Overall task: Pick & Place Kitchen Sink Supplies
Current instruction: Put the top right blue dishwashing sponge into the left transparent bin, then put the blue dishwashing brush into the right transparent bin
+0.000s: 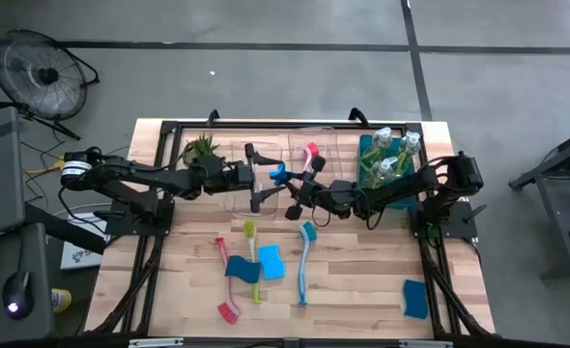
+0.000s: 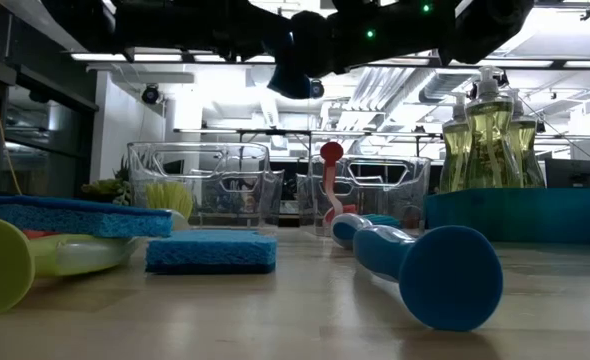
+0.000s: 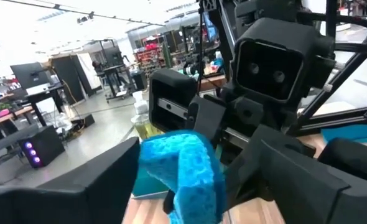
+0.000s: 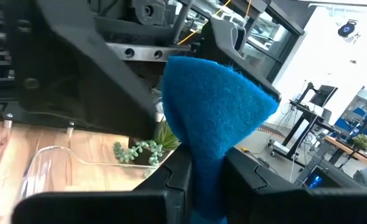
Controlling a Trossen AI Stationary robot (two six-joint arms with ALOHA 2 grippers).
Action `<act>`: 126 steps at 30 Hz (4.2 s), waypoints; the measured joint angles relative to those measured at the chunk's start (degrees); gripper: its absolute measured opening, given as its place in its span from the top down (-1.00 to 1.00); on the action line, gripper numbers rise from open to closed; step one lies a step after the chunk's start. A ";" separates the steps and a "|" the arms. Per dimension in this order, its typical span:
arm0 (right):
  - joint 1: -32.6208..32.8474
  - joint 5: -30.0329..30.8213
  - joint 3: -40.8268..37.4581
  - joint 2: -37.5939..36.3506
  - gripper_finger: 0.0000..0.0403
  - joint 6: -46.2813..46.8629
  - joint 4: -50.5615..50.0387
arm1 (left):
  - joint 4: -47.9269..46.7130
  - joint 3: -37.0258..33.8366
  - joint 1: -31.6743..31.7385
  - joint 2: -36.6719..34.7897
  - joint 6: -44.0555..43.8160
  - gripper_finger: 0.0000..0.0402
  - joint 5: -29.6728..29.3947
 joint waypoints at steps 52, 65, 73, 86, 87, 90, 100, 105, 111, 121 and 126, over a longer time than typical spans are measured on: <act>0.68 2.75 0.00 -1.92 -0.18 5.16 -6.32 | -8.21 0.02 3.04 -3.69 1.22 0.92 -0.70; 3.61 2.68 -0.02 -7.41 -0.15 15.42 -24.55 | -27.37 0.07 8.59 -6.62 11.43 0.85 3.09; 3.91 2.84 -0.02 -7.41 -0.15 16.08 -25.28 | -36.81 0.05 9.90 -6.62 18.26 0.84 2.91; 3.91 0.97 -0.03 -7.41 -0.12 16.86 -25.28 | -43.82 0.00 9.75 -6.51 26.44 0.83 6.51; 3.91 0.96 -0.03 -7.41 -0.12 16.92 -25.28 | -43.82 0.00 9.75 -6.51 26.83 0.83 6.64; 4.16 0.97 -0.02 -7.41 -0.11 16.96 -25.28 | -44.11 -0.02 9.75 -6.49 27.26 0.83 7.92; 4.65 1.05 -0.03 -7.41 -0.13 16.90 -25.28 | -45.02 -0.02 9.75 -6.49 24.06 0.57 7.80; 4.66 0.81 -0.02 -7.39 -0.13 16.92 -25.28 | -45.30 -0.02 9.75 -6.49 24.03 0.39 7.80; 4.85 -0.19 -0.02 -7.39 -0.13 16.95 -25.30 | -45.28 -0.02 9.75 -6.49 22.53 0.31 7.57; 5.66 -7.36 -0.04 -12.43 -0.12 23.16 -35.38 | -45.40 2.25 9.75 -9.13 21.34 0.23 10.74; 5.62 -14.61 -0.02 -16.60 -0.08 32.56 -44.13 | -46.62 2.51 9.73 -14.67 21.13 0.23 10.58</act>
